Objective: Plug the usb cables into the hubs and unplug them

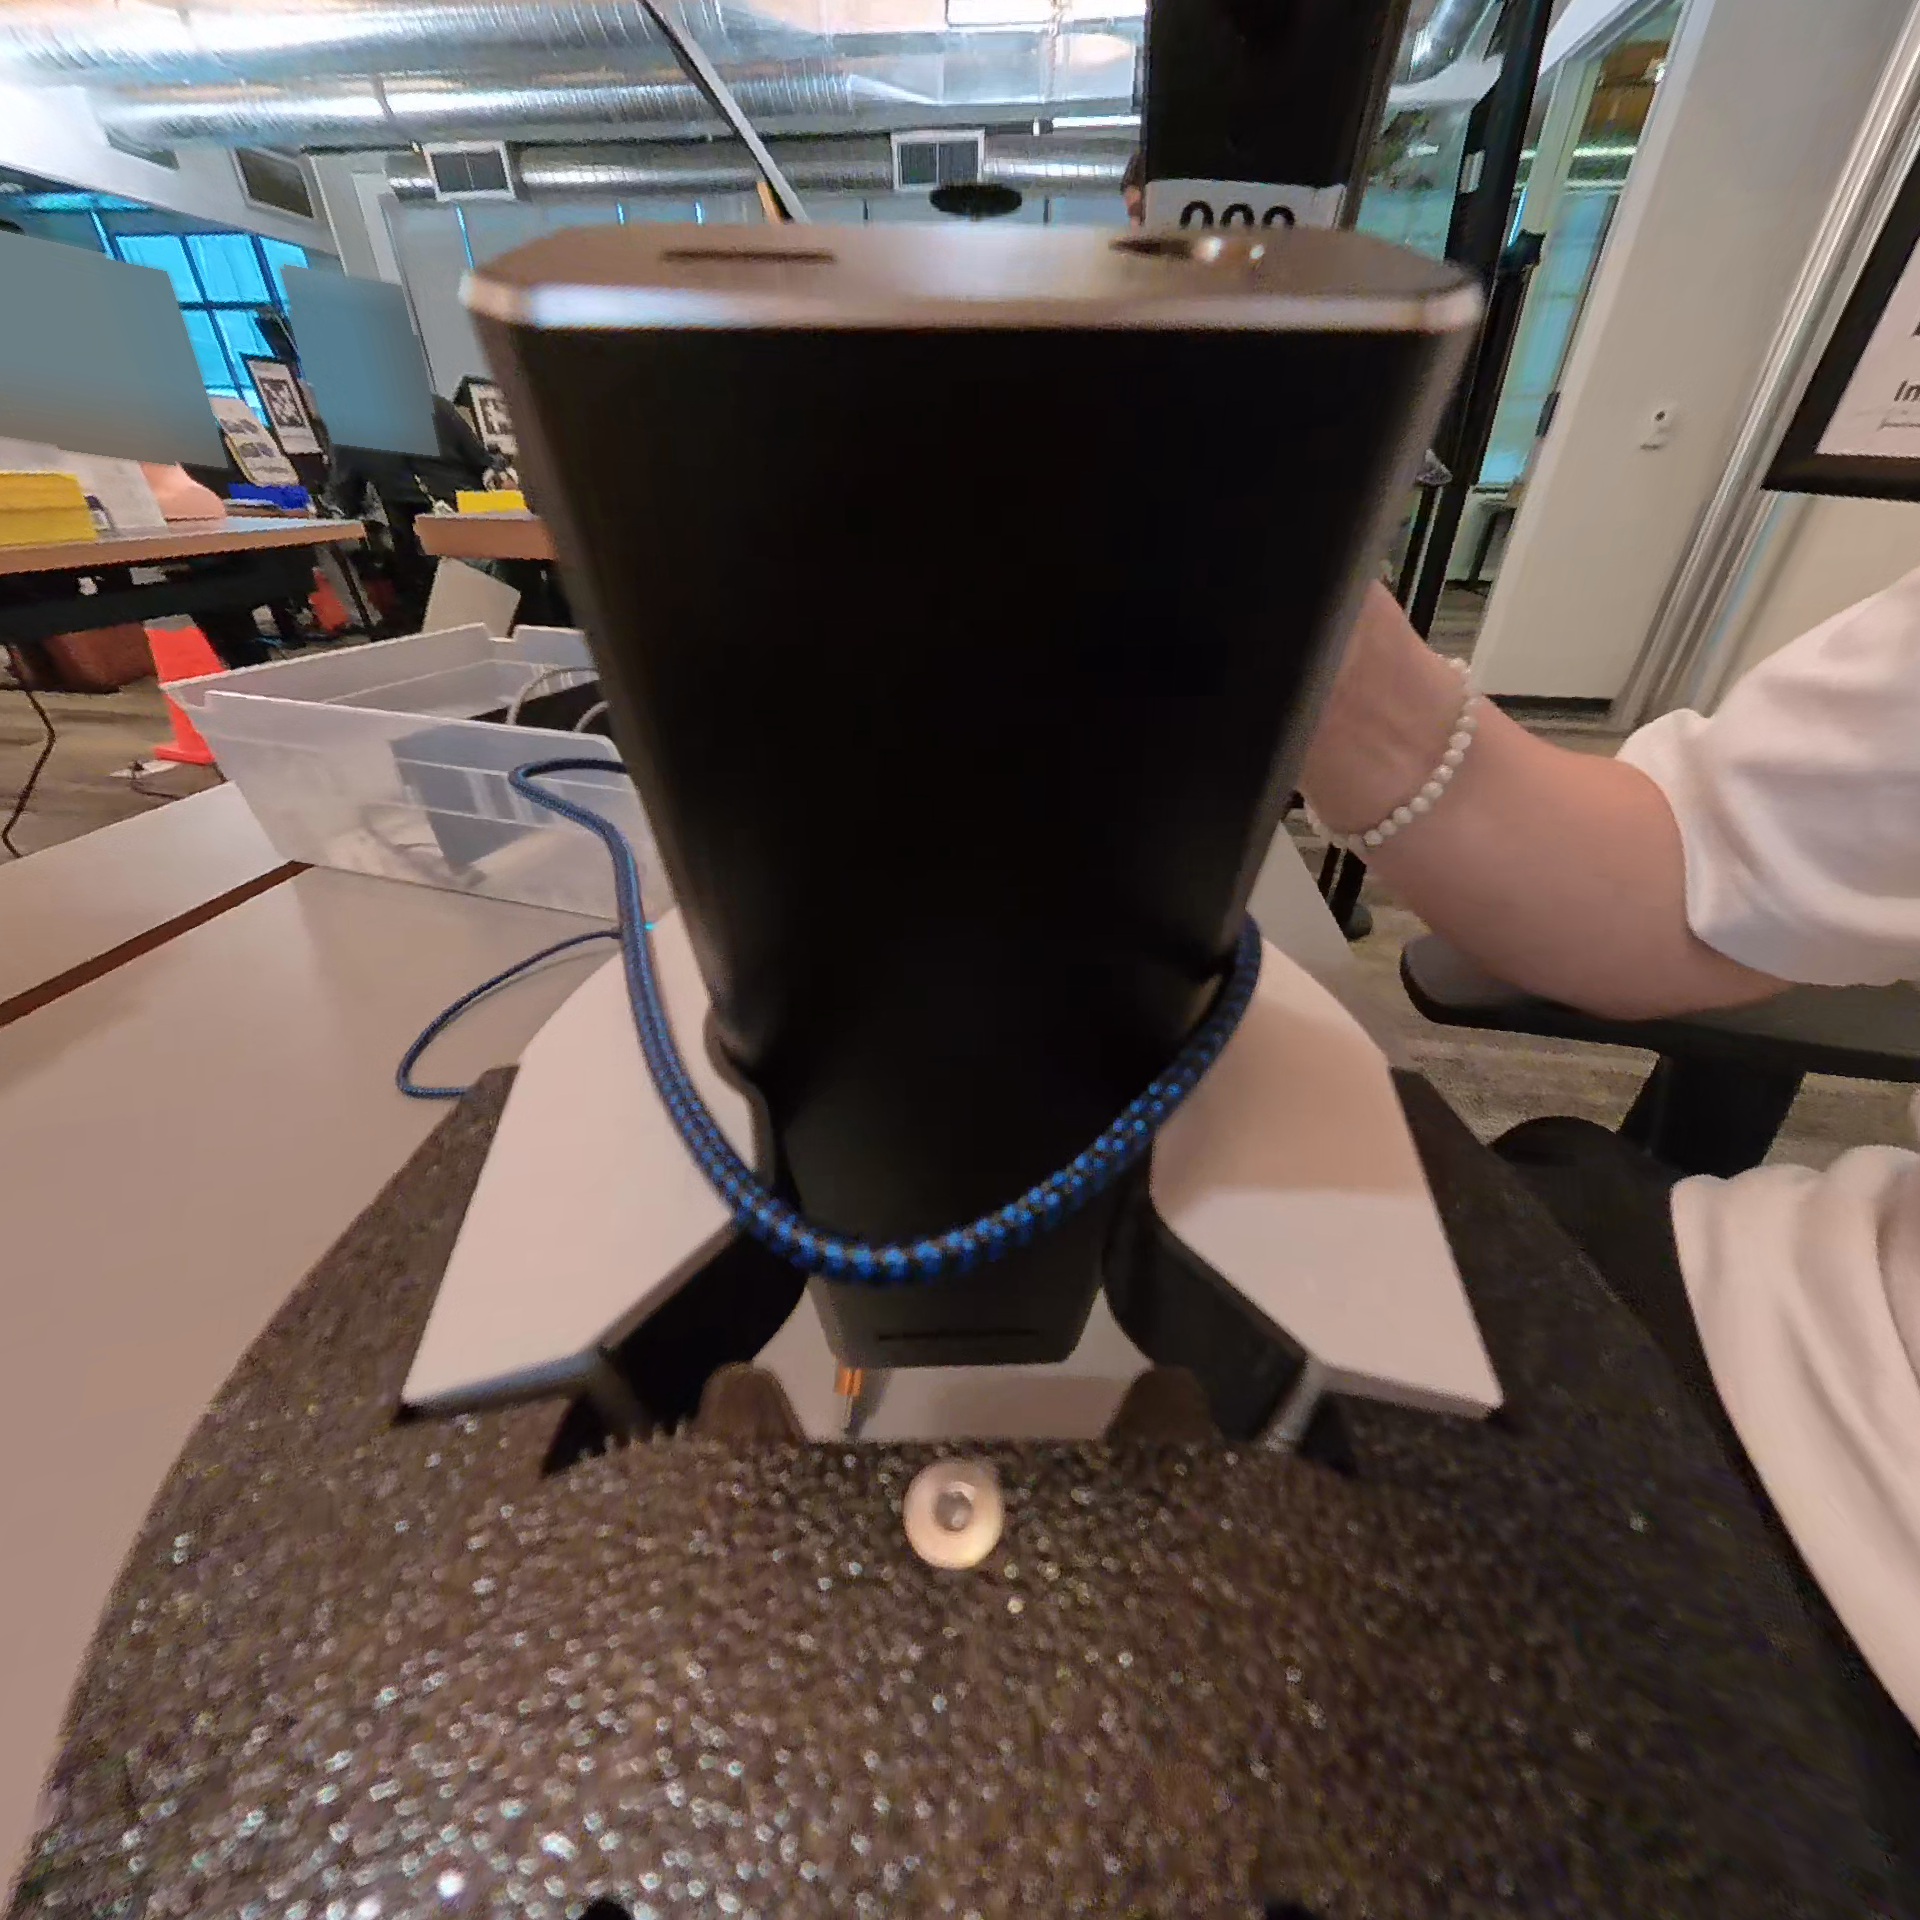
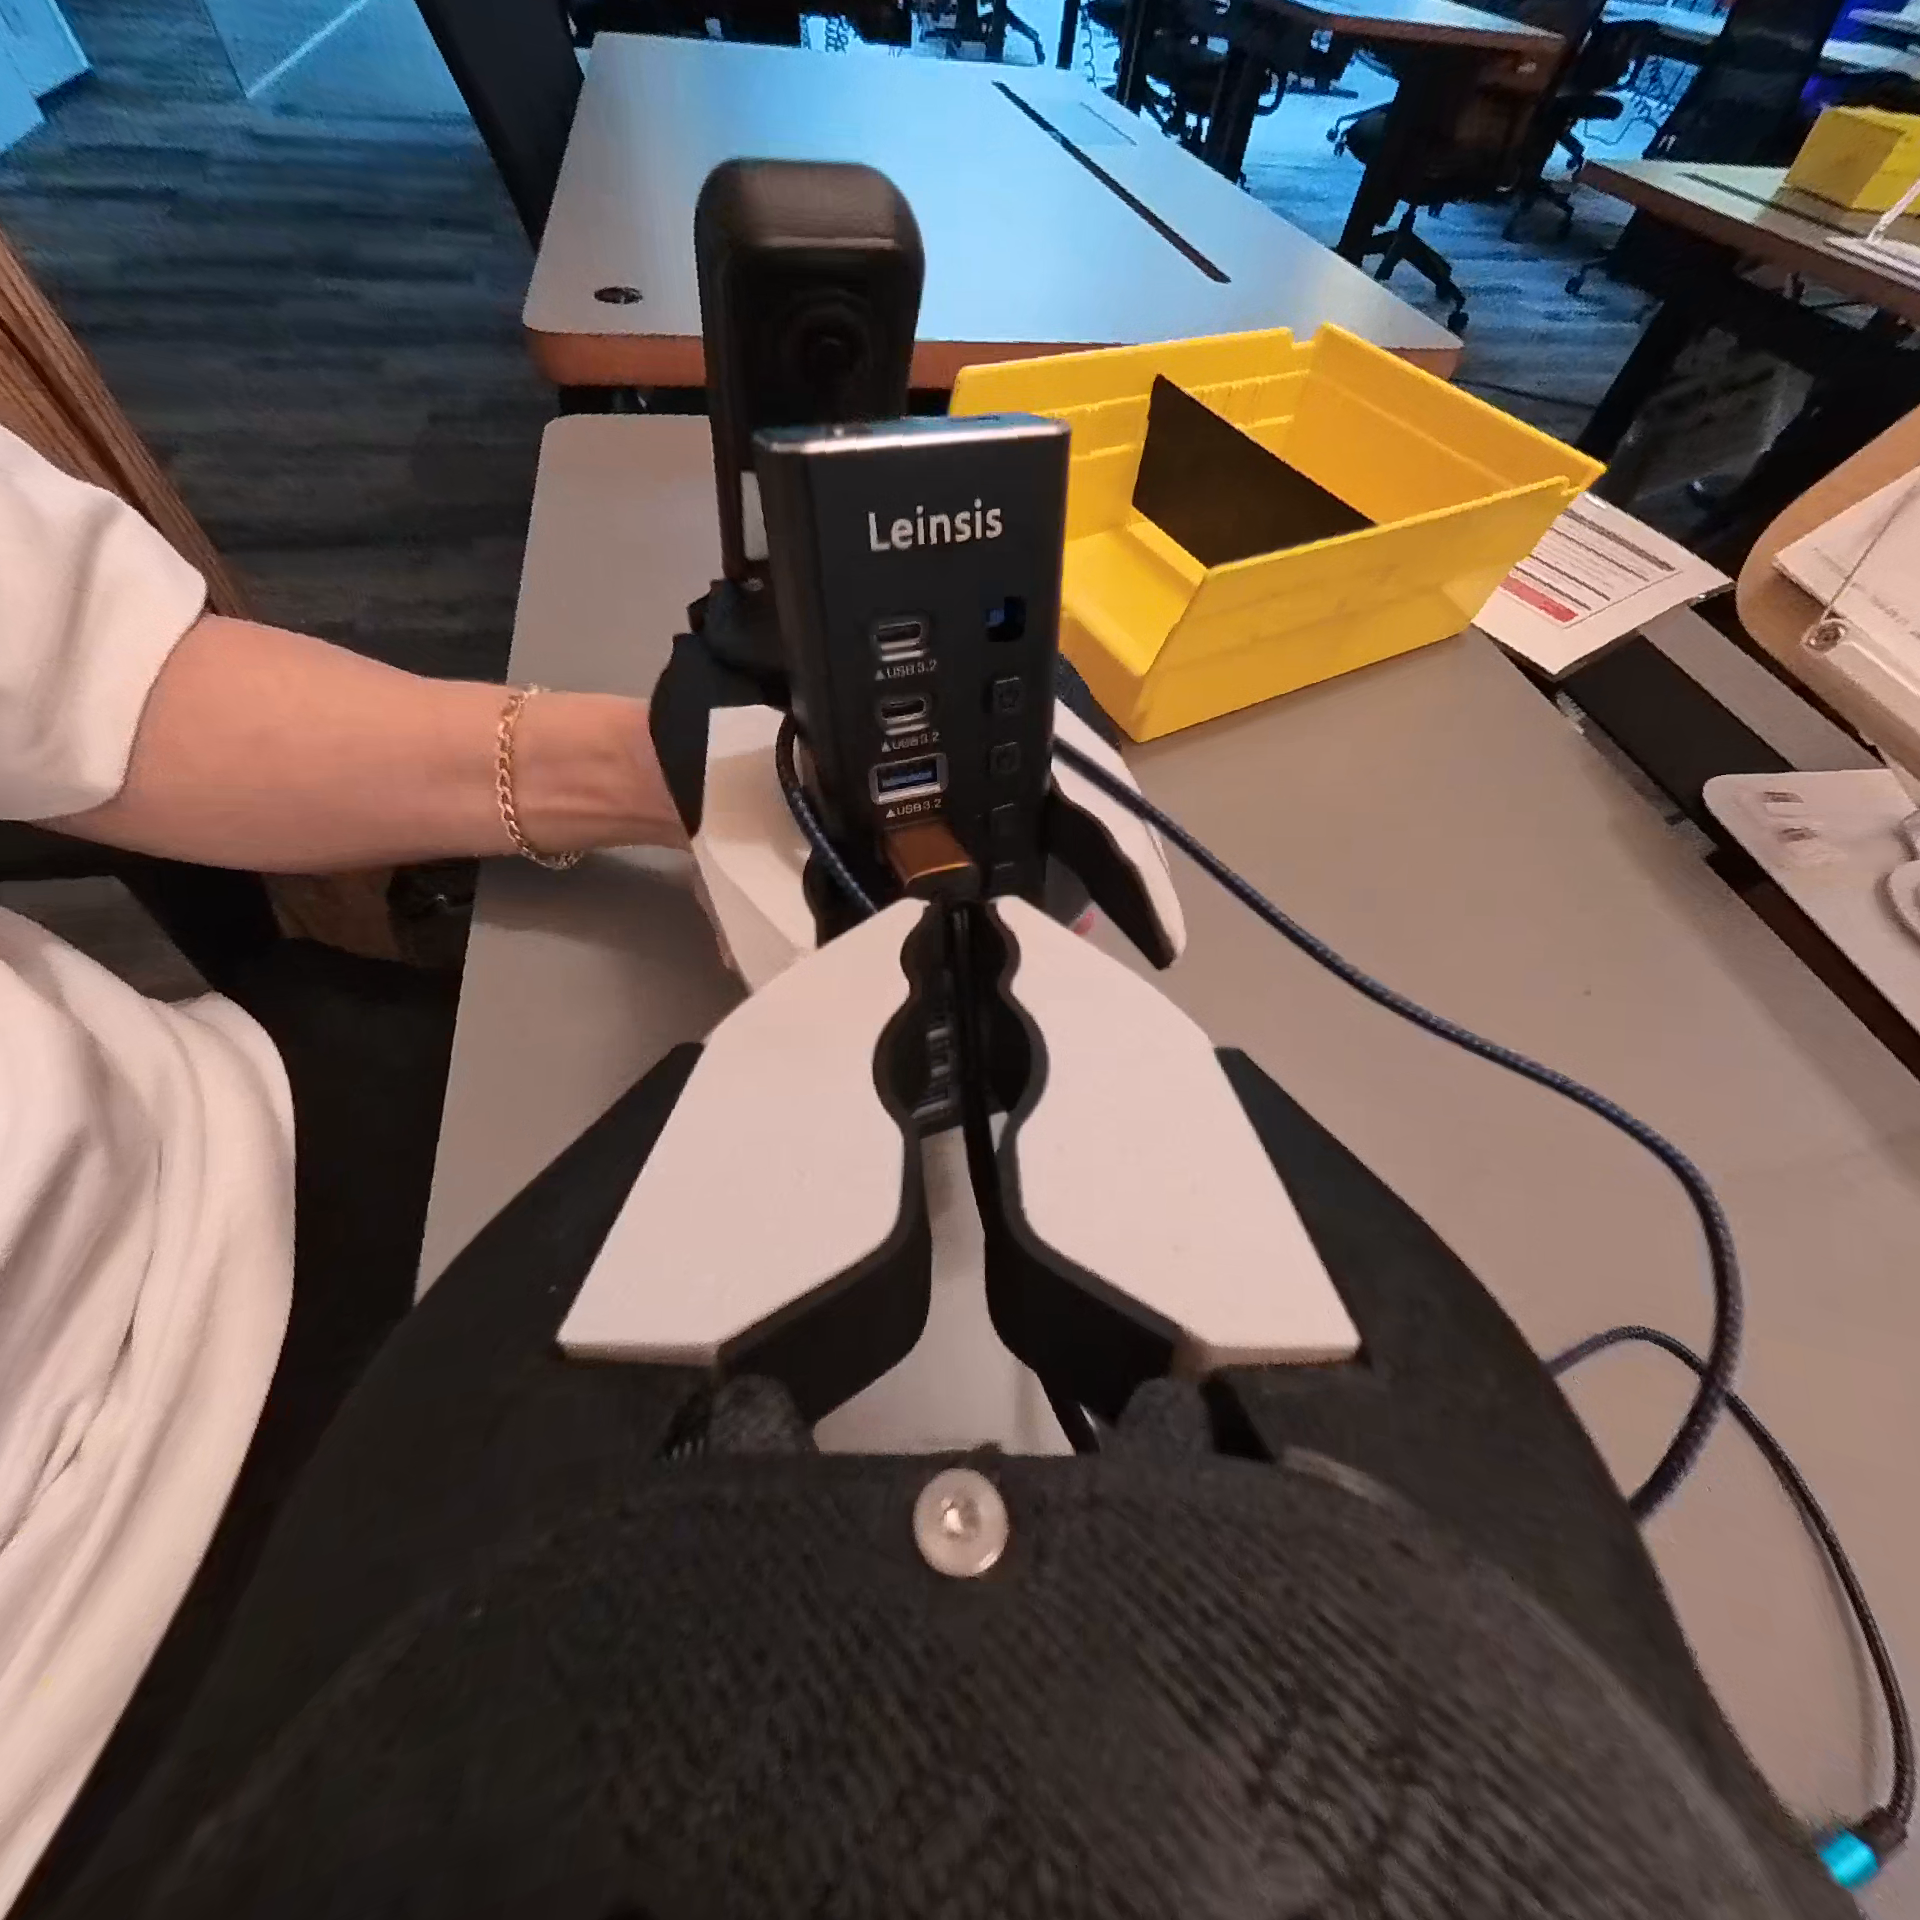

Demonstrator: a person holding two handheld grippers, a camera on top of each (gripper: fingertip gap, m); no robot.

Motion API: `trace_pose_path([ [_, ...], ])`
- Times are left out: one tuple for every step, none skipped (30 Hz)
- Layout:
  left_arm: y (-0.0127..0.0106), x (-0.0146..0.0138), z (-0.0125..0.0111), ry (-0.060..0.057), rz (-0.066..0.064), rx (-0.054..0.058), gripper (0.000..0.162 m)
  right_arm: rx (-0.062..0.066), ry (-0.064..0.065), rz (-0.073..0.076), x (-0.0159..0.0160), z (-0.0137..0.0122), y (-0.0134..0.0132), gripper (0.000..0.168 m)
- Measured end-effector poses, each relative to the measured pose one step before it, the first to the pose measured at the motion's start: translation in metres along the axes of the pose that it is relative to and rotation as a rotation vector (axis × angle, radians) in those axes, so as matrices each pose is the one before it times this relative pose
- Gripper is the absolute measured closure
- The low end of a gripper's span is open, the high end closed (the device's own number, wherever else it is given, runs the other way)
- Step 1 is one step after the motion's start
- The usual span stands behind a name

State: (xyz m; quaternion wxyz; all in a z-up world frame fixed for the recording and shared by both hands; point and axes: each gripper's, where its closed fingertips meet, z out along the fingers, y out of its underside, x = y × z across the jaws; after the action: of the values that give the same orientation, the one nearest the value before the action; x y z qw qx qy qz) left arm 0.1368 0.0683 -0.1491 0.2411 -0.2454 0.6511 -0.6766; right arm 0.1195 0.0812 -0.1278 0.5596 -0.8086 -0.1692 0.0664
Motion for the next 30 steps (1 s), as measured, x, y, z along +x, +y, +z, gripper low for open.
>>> trace_pose_path([
  [-0.00007,-0.00111,-0.00005,-0.0052,0.0015,0.005,0.09,-0.018,0.0074,0.0043,0.0005,0.00016,0.0012,0.162],
  [0.00081,-0.00024,0.00029,0.0019,-0.0018,-0.0008,0.09,-0.0241,0.0069,0.004,0.00047,-0.00022,0.00192,0.162],
  [0.00084,0.00088,0.00032,0.0108,-0.0042,-0.0011,0.09,-0.0172,0.0007,-0.0048,-0.00066,-0.00041,0.00154,0.162],
  [0.00039,0.00132,0.00024,0.0113,-0.0054,0.0015,0.09,-0.0084,-0.0052,-0.0036,-0.00138,-0.00051,0.00073,0.162],
  [-0.00073,0.00004,-0.00002,0.0009,-0.0054,0.0054,0.09,-0.0006,0.0045,0.0024,0.00044,-0.00017,-0.0002,0.162],
  [-0.00118,-0.00056,-0.00036,-0.0033,-0.0009,0.0027,0.09,0.0021,-0.0032,0.0111,0.0004,-0.00002,-0.00005,0.162],
  [0.00007,-0.00007,-0.00056,-0.0024,0.0188,-0.0087,0.09,-0.0065,-0.021,0.0169,-0.00132,0.00002,0.00166,0.162],
  [0.00203,0.00109,-0.00005,0.0051,0.0269,-0.0168,0.09,-0.0209,-0.0172,0.0002,-0.00227,-0.00014,0.00292,0.162],
  [0.00188,0.00087,0.00057,0.009,0.0021,-0.0043,0.09,-0.0246,0.016,-0.025,-0.00047,-0.00016,0.00197,0.162],
  [0.00034,0.00011,0.00083,0.0085,-0.0227,0.0135,0.09,-0.0147,0.0363,-0.0317,0.00204,-0.00033,-0.00021,0.162],
  [-0.00105,0.00052,-0.00009,0.0097,-0.02,0.0151,0.09,0.0003,0.0124,-0.0067,0.00151,0.00044,-0.0006,0.162],
  [-0.00178,-0.00034,-0.00107,-0.0037,0.001,0.004,0.09,0.0184,-0.0041,0.0031,0.0011,0.00091,-0.001,0.162],
  [-0.00084,-0.00122,-0.0015,-0.0107,0.0166,-0.0137,0.09,0.0072,-0.0134,0.0161,0.00035,0.00113,0.0011,0.162],
  [0.00028,-0.00065,-0.00126,-0.0048,0.0214,-0.0177,0.09,-0.013,-0.0232,0.0107,-0.0026,0.00013,0.00201,0.162],
  [-0.00088,0.00127,-0.00057,0.0055,0.014,0.0004,0.09,-0.004,-0.0025,-0.01,-0.00248,-0.00104,-0.00129,0.162],
  [-0.00202,0.0027,0.00021,0.0163,-0.0023,0.0115,0.091,-0.0059,0.0011,-0.0131,-0.0023,-0.00212,-0.00221,0.162],
  [-0.00172,0.00073,0.00073,0.0046,-0.0078,0.0056,0.09,-0.0021,0.0156,-0.0116,0.00044,-0.00204,-0.00197,0.162],
  [-0.00111,-0.00011,0.00032,-0.0006,-0.0018,-0.0029,0.09,-0.0058,0.029,-0.0137,0.00311,-0.00114,0.00017,0.162],
  [-0.00216,-0.00122,-0.00363,-0.0048,0.0089,0.0056,0.09,-0.0413,0.0596,-0.0094,0.00964,-0.00397,0.00713,0.163],
  [-0.0063,-0.00566,-0.01106,-0.024,0.0021,0.0386,0.09,-0.0675,0.1647,0.0025,0.03048,-0.01441,0.01447,0.163],
  [-0.00814,-0.01235,-0.01522,-0.0462,-0.0237,0.0427,0.09,0.0649,-0.0117,0.0746,0.01228,-0.01598,-0.00112,0.163],
  [-0.00594,-0.01445,-0.01263,-0.0534,-0.0191,0.0155,0.091,0.1499,-0.111,0.1013,-0.00427,-0.01703,-0.01792,0.163],
  [-0.00477,-0.00945,-0.00732,-0.0397,0.0055,0.001,0.091,0.0628,0.0524,0.0036,0.0083,-0.00978,-0.01051,0.163],
  [-0.00513,-0.0024,-0.00325,-0.0201,0.0243,-0.001,0.09,-0.0573,0.0813,-0.0716,0.00901,-0.00473,0.00459,0.163],
  [-0.0066,0.0007,-0.00181,-0.0154,0.0315,0.0022,0.091,-0.0704,0.0201,-0.0667,0.00064,-0.00236,0.00817,0.163],
  [-0.0081,0.00057,-0.0021,-0.0173,0.0259,0.0051,0.091,-0.0262,0.0149,-0.0406,0.0001,-0.00226,0.00383,0.163],
  [-0.0088,-0.00085,-0.00301,-0.0218,0.0227,0.005,0.091,-0.0029,0.0151,-0.0148,0.0014,-0.00247,0.00114,0.163],
  [-0.00854,-0.00226,-0.00401,-0.0279,0.0257,0.0029,0.091,-0.0166,-0.0207,0.0045,-0.00208,-0.00178,0.0033,0.163],
  [-0.00722,-0.00163,-0.00432,-0.0196,0.0218,-0.0012,0.091,-0.0207,0.0008,0.0024,0.00158,-0.00094,0.00469,0.163],
  [-0.00579,-0.00065,-0.00417,-0.008,0.0134,-0.0013,0.091,-0.015,0.0552,0.0001,0.00996,0.00002,0.00514,0.163],
])
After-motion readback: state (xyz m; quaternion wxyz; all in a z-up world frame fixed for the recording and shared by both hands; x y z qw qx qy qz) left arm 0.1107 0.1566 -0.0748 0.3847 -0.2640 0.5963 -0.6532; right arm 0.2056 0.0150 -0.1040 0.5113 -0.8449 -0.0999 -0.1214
